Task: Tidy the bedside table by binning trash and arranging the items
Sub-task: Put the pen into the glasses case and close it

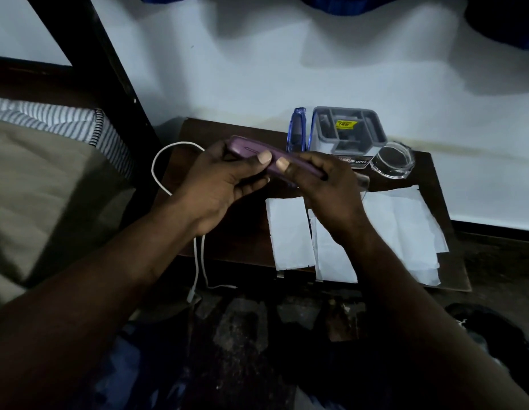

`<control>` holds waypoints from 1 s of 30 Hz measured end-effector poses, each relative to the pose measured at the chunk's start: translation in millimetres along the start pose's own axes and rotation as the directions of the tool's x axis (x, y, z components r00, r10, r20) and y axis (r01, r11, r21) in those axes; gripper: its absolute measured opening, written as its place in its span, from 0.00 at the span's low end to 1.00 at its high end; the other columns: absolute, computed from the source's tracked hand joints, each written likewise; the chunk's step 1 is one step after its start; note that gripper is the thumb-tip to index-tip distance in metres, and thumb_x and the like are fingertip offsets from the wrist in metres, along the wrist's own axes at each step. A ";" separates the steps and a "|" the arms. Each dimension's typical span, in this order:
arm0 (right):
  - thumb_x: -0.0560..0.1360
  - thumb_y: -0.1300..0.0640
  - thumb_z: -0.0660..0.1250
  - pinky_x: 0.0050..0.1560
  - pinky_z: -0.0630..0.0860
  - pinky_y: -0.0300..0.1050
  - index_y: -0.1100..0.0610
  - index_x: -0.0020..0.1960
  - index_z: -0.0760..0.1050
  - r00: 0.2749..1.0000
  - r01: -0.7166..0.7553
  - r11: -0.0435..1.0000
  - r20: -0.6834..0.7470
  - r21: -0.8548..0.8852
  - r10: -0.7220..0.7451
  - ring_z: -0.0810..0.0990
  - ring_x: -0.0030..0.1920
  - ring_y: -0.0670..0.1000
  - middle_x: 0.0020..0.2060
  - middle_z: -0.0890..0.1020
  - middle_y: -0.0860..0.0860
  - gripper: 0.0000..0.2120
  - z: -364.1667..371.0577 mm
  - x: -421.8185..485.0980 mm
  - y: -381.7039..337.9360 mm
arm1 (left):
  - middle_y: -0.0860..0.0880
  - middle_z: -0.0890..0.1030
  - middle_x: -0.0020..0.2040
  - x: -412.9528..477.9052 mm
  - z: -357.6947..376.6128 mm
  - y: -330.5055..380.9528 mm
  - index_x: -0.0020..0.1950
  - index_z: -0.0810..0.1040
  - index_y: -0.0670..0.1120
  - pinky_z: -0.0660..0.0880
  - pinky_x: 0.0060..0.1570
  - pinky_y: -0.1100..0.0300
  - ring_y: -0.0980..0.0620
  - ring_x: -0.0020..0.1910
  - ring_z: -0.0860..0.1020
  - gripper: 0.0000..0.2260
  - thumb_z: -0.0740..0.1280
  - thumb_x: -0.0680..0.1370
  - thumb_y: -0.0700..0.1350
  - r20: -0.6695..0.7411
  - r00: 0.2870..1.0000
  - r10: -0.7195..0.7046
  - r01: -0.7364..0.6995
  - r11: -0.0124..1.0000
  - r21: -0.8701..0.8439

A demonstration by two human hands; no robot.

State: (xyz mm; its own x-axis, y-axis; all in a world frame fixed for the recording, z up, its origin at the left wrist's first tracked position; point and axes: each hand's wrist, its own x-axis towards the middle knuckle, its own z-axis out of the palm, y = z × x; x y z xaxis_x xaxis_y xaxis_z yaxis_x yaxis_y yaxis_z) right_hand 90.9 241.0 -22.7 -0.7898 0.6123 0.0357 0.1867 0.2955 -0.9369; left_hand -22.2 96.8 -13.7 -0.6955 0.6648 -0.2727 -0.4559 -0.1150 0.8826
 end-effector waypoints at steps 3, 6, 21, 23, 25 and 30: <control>0.72 0.44 0.76 0.50 0.84 0.60 0.51 0.55 0.87 0.999 -0.036 0.996 0.038 0.086 0.033 0.87 0.47 0.55 0.45 0.89 0.51 0.15 -2.1 -0.5 -1.8 | 0.43 0.83 0.53 0.8 0.9 -1.2 0.63 0.76 0.40 0.82 0.54 0.55 0.47 0.52 0.84 0.22 0.75 0.70 0.39 0.034 0.999 0.003 -0.002 1.000 -0.019; 0.71 0.47 0.78 0.57 0.83 0.63 0.51 0.56 0.86 0.996 -0.071 0.990 0.053 0.120 0.065 0.87 0.50 0.52 0.48 0.88 0.48 0.15 -3.7 0.5 -0.7 | 0.45 0.83 0.51 2.1 2.2 -4.6 0.64 0.75 0.44 0.82 0.54 0.55 0.48 0.51 0.84 0.25 0.75 0.67 0.38 0.028 1.000 -0.006 0.008 0.998 -0.062; 0.78 0.56 0.75 0.58 0.81 0.47 0.53 0.64 0.83 0.996 0.087 0.992 0.029 -0.095 -0.085 0.84 0.52 0.48 0.54 0.83 0.49 0.15 -0.8 -8.4 3.2 | 0.41 0.83 0.56 0.1 1.6 -1.3 0.69 0.79 0.42 0.82 0.47 0.50 0.44 0.46 0.83 0.18 0.61 0.84 0.50 0.032 0.954 -0.298 0.298 0.929 -0.220; 0.77 0.55 0.76 0.56 0.79 0.39 0.50 0.64 0.81 0.995 0.096 0.992 0.007 -0.081 -0.095 0.84 0.51 0.44 0.55 0.81 0.48 0.16 -4.3 -7.4 1.7 | 0.42 0.85 0.53 0.3 -0.6 0.1 0.65 0.81 0.46 0.82 0.41 0.50 0.43 0.43 0.84 0.16 0.63 0.83 0.52 0.069 0.943 -0.325 0.332 0.933 -0.141; 0.77 0.52 0.75 0.57 0.80 0.42 0.46 0.63 0.80 0.998 0.063 0.997 0.006 0.038 -0.063 0.83 0.53 0.43 0.54 0.83 0.45 0.15 -8.2 -6.8 0.3 | 0.43 0.85 0.49 0.8 -3.5 1.9 0.60 0.82 0.50 0.82 0.36 0.52 0.42 0.40 0.85 0.12 0.64 0.82 0.52 0.094 0.931 -0.353 0.361 0.928 -0.093; 0.79 0.62 0.71 0.55 0.84 0.51 0.58 0.67 0.78 0.985 -0.039 0.915 0.168 0.401 -0.031 0.85 0.56 0.52 0.56 0.85 0.56 0.17 -16.4 -8.4 -3.1 | 0.43 0.86 0.48 4.0 -5.9 9.0 0.47 0.88 0.50 0.80 0.32 0.54 0.42 0.37 0.85 0.13 0.64 0.81 0.50 0.172 0.886 -0.431 0.435 0.900 0.017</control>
State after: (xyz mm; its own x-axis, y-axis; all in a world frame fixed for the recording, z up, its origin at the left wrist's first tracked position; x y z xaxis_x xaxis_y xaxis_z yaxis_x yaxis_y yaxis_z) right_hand 106.6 247.0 -14.4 -0.8820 0.4712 0.0062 -0.0322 -0.0472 -0.9984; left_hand -32.3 94.1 -9.1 -0.3236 0.7655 -0.5562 -0.7037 0.1983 0.6823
